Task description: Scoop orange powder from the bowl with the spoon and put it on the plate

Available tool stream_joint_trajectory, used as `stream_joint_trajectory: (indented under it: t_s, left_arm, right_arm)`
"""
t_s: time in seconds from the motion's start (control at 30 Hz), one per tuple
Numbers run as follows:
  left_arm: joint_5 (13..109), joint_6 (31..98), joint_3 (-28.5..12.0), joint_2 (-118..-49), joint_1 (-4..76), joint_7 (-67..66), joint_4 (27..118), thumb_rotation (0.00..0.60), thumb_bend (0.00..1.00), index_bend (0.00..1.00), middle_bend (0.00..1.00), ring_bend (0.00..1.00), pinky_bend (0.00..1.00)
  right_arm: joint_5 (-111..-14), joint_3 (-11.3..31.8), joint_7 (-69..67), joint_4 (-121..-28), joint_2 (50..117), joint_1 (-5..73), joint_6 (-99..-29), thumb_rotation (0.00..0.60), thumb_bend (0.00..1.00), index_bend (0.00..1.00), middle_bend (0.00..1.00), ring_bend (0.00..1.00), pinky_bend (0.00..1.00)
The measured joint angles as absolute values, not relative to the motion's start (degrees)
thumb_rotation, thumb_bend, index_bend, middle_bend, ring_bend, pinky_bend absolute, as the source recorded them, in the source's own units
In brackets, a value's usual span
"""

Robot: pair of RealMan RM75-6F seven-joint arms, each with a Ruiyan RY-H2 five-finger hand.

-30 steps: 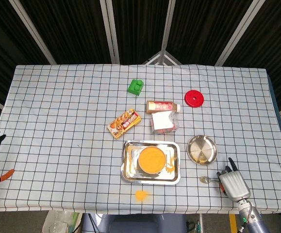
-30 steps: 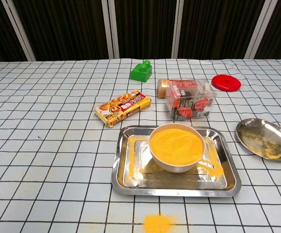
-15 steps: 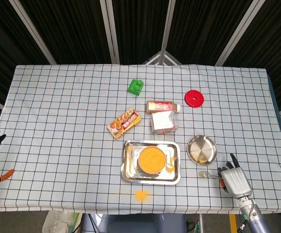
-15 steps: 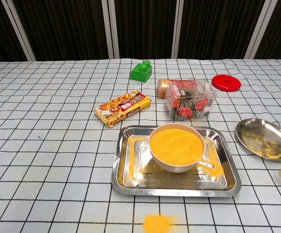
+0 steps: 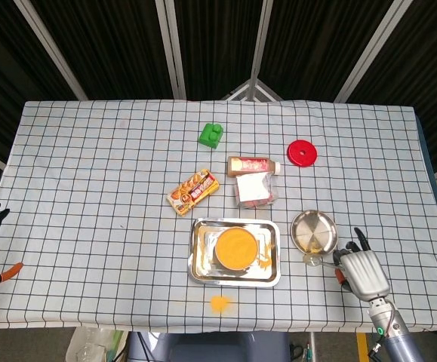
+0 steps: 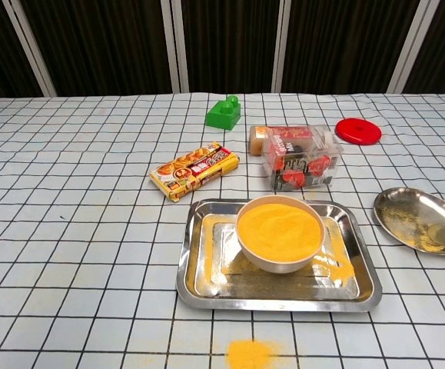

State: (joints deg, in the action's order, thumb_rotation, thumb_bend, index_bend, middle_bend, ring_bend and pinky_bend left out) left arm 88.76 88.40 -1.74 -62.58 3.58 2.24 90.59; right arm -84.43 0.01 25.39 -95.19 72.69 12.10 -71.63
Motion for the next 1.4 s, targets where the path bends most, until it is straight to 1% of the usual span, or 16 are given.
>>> stream_joint_trajectory:
  t_s: [0.3,0.53,0.83,1.17,1.23,1.33,1.4]
  left_arm:
    - [88.48,87.55,-1.70,-62.42,3.87,2.59,90.68,0.600,0.00,0.00,0.00,0.00,0.00]
    - [88.09,86.88,-1.70,-62.05,4.08,3.37,90.99,0.600,0.00,0.00,0.00,0.00,0.00]
    - [87.58,85.96,-1.70,-61.63,4.35,4.46,91.28,0.600,0.00,0.00,0.00,0.00,0.00]
    - [87.30,85.53,-1.70,-61.36,4.50,4.80,91.68,0.600,0.01,0.00,0.00,0.00,0.00]
    - [87.27,85.50,-1.68,-61.32,4.49,4.87,91.74,0.600,0.00,0.00,0.00,0.00,0.00]
    - [87.20,85.44,-1.70,-61.30,4.51,4.95,91.79,0.600,0.00,0.00,0.00,0.00,0.00]
    - [87.15,85.38,-1.72,-61.29,4.55,4.96,91.81,0.600,0.00,0.00,0.00,0.00,0.00]
  right_arm:
    - [-79.28,3.79,37.04,-106.28,71.88,16.07,-68.70,0.600,0.72,0.82,0.70,0.32,0.00]
    - [-72.09,6.42,48.77,-111.15,75.53,20.24,-66.58,0.600,0.72,0.82,0.70,0.32,0.00]
    - [-61.89,8.11,61.22,-112.03,83.93,25.27,-66.73,0.600,0.72,0.82,0.70,0.32,0.00]
    - [-56.87,8.33,67.56,-111.28,89.84,29.00,-69.84,0.600,0.72,0.82,0.70,0.32,0.00]
    - [-56.20,8.31,67.93,-111.03,90.58,29.39,-70.47,0.600,0.72,0.79,0.70,0.32,0.00]
    - [-55.80,8.21,68.25,-110.60,91.42,29.91,-71.40,0.600,0.72,0.73,0.68,0.32,0.00]
    - [-55.82,8.13,68.19,-110.37,91.89,30.22,-71.93,0.600,0.72,0.71,0.66,0.32,0.00]
